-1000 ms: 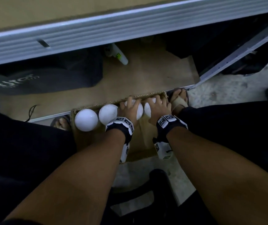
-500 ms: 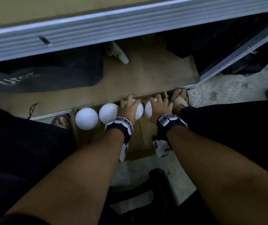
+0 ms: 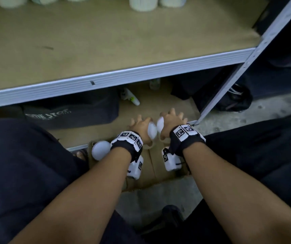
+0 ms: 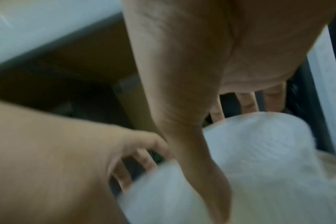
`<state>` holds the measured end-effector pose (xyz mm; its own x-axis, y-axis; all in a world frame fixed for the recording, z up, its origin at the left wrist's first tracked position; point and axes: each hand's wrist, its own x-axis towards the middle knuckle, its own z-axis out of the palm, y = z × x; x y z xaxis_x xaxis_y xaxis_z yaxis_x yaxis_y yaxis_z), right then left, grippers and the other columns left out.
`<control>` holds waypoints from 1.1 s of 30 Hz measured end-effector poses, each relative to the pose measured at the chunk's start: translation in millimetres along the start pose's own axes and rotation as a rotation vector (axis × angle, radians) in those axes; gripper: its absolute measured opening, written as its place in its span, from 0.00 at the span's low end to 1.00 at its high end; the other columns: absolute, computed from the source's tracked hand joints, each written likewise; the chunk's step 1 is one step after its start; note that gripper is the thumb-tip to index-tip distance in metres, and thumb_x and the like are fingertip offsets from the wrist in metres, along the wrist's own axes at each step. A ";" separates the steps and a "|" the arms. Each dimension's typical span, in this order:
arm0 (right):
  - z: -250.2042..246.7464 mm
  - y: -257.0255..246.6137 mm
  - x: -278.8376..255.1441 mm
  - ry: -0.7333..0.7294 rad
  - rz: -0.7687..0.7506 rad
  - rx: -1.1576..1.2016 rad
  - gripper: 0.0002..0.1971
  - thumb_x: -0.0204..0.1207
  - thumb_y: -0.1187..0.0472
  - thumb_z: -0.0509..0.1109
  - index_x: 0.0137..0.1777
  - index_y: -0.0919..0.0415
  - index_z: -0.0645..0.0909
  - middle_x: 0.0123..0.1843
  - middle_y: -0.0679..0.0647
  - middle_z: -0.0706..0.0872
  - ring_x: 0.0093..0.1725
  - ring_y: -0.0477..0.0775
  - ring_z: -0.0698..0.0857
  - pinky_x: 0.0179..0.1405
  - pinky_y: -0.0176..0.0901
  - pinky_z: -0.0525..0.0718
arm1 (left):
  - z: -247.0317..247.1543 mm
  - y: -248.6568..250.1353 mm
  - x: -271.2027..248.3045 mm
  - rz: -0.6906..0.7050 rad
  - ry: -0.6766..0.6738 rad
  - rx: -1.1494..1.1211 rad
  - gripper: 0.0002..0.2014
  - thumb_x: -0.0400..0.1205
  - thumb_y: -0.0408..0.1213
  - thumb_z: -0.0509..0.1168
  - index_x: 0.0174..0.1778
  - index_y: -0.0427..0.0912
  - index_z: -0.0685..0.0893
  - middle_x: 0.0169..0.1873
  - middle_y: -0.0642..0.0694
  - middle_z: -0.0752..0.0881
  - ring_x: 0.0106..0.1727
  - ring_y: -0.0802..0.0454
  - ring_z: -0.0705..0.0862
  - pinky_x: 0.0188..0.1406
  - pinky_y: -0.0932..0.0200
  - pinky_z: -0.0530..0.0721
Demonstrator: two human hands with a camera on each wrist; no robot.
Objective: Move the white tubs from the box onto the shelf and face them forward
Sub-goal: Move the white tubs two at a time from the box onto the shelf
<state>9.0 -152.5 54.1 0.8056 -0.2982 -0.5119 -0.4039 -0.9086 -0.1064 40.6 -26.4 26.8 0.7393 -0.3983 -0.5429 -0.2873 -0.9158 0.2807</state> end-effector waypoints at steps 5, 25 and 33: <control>-56.4 -4.2 -41.5 0.054 -0.020 0.020 0.39 0.60 0.58 0.83 0.72 0.49 0.71 0.75 0.54 0.62 0.75 0.69 0.62 0.71 0.62 0.67 | -49.6 12.9 -38.0 0.056 0.082 -0.009 0.46 0.58 0.47 0.80 0.71 0.60 0.64 0.70 0.46 0.62 0.73 0.34 0.61 0.61 0.38 0.78; -214.6 -61.8 -174.0 0.514 -0.382 0.285 0.37 0.60 0.50 0.79 0.71 0.43 0.70 0.71 0.50 0.73 0.68 0.61 0.69 0.64 0.54 0.70 | -221.9 -7.1 -204.1 0.265 0.684 -0.350 0.30 0.61 0.47 0.79 0.59 0.64 0.79 0.55 0.56 0.75 0.62 0.51 0.70 0.65 0.53 0.71; -197.2 -112.0 -116.4 0.648 -0.463 0.460 0.26 0.62 0.51 0.79 0.62 0.48 0.80 0.67 0.50 0.74 0.69 0.59 0.73 0.68 0.52 0.67 | -217.7 -47.9 -166.2 0.138 0.991 -0.402 0.21 0.61 0.49 0.79 0.50 0.56 0.84 0.56 0.56 0.78 0.63 0.50 0.75 0.54 0.70 0.56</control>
<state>45.9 -73.7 293.7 0.9593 -0.1653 0.2291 -0.0014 -0.8137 -0.5813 64.1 94.8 275.9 0.9318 -0.1125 0.3452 -0.3185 -0.7098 0.6283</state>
